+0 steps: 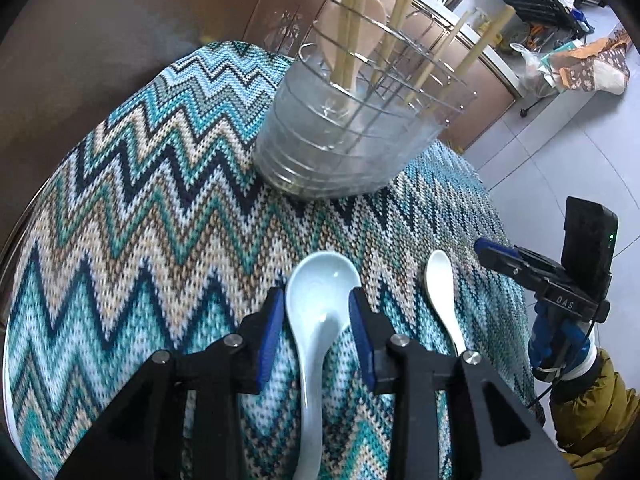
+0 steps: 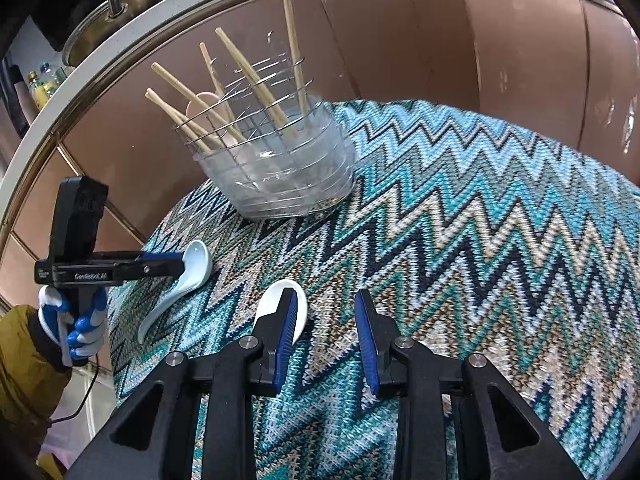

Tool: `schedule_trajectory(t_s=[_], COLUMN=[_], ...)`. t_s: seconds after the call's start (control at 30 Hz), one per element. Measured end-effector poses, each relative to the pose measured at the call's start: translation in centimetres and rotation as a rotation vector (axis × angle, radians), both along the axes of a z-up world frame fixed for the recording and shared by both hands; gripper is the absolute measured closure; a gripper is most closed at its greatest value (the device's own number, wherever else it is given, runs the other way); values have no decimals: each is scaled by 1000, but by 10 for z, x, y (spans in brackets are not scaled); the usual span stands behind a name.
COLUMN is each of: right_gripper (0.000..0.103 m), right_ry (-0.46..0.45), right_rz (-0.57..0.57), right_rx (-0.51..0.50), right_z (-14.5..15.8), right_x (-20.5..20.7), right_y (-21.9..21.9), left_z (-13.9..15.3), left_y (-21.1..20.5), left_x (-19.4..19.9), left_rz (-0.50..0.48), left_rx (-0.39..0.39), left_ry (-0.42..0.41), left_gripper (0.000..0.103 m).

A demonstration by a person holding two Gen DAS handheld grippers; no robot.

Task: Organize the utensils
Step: 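Close the right tool on the other white spoon while the left tool holds its spoon, then lift both white spoons and lower them upright into the clear holder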

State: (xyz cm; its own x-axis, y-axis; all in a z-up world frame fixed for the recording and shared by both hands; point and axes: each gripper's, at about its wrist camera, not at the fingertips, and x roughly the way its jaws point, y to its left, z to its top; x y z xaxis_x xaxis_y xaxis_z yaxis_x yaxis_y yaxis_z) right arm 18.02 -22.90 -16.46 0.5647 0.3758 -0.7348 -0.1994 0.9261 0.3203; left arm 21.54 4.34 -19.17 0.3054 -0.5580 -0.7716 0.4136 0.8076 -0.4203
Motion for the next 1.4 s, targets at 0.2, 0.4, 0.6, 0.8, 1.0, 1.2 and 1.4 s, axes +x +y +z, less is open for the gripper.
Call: schedule_trajectory(t_s=[0.2,0.4,0.6,0.8,1.0,1.2,1.4], right_gripper=[73,73,75,98,98,98,98], right_ry=[66,109,150,149,84,-17,-166], right_rz=[70,125,173,200,185,168,112], right_rx=[36,46,34,0,-49,-106,-165], right_z=[-17,-27,-35,-35,-16,21,76], right_x=[20,36,49,53,39,9,-11], right_y=[10,18,27,39,46,52,52], left_z=[-3,-4,-5,-6,15,51,116], left_y=[-6,-7,-13,-24,-15,-4,0], left_x=[13,18,11,-4,-30,-57,-79], left_rz=[-45,-61,-54,-18,55,121,200], left_rx=[20,15,46,72,78,60,36], left_ry=[13,19,-26,-80,-155,-247,-414], left_gripper=[72,86,95,96,96,96,96])
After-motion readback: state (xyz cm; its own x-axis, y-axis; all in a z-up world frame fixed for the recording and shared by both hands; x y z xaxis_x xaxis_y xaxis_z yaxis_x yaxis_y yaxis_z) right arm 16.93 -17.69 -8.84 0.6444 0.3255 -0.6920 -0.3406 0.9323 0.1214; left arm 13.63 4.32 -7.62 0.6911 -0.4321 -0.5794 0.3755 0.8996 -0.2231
